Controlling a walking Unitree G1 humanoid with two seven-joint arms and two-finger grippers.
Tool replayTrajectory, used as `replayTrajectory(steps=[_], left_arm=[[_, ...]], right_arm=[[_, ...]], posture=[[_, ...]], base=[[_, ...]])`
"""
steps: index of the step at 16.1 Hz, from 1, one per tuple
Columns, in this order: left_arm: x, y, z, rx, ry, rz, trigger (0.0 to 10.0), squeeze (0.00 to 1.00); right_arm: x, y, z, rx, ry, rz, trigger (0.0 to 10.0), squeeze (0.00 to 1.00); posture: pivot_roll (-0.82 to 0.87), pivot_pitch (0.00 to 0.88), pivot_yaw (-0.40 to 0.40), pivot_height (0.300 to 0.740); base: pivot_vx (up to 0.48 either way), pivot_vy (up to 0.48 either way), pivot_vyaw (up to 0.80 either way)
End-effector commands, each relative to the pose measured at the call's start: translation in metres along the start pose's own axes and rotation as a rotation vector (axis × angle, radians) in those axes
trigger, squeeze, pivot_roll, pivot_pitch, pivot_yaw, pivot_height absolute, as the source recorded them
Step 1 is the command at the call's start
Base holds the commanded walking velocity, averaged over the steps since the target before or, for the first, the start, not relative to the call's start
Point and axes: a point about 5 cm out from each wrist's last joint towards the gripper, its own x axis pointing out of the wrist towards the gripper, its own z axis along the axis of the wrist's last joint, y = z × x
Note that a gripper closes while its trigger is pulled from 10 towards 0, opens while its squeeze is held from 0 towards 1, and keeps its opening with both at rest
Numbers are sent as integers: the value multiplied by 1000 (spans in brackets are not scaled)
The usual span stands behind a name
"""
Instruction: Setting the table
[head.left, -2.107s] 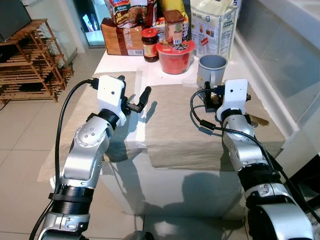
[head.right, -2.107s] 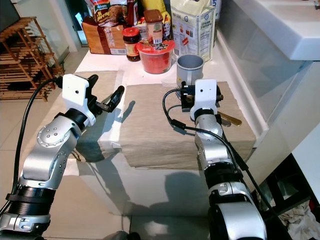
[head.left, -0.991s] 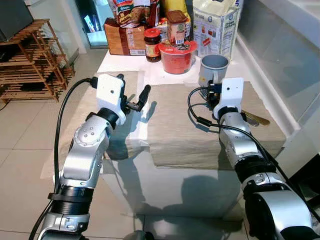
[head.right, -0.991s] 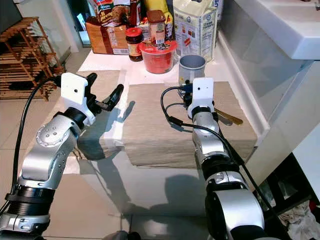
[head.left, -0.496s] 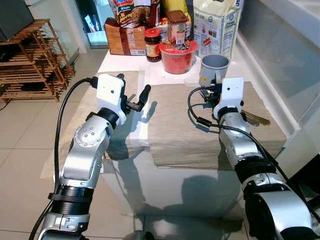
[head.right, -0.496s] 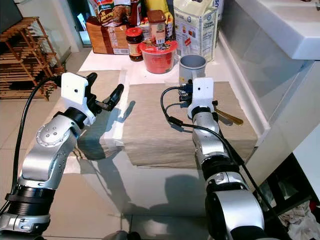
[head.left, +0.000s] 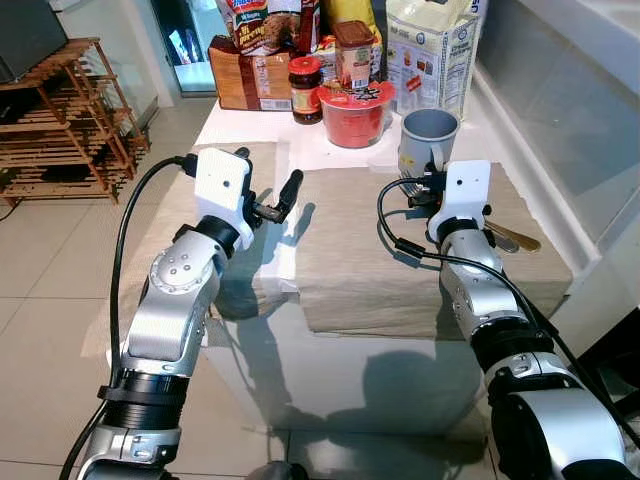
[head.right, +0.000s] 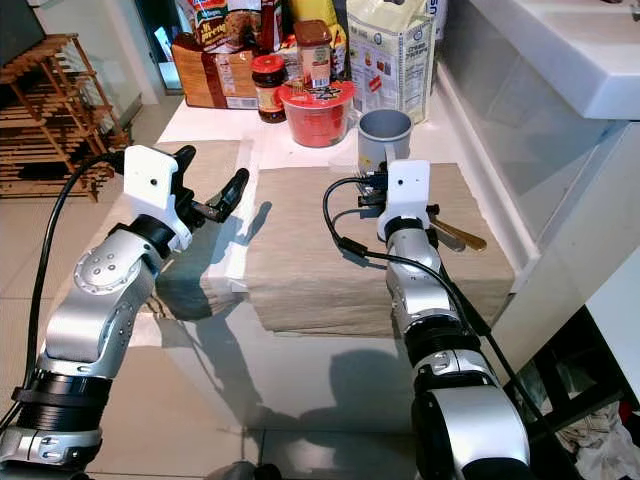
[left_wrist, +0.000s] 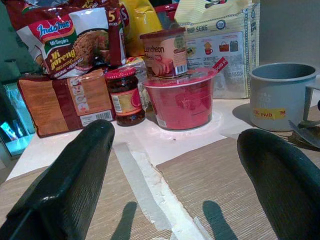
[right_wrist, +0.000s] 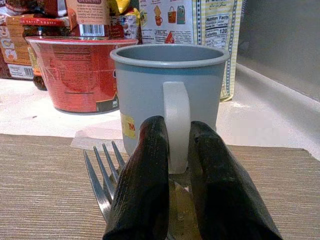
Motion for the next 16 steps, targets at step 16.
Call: replayTrajectory(steps=[16], left_arm=[[-22,15,-15,23,38,142,10000,0]], right_arm=[[-51,-14,54,-116,-355,-38,0,0]], posture=[[-132,0,103,740]], base=[[0,0,0]])
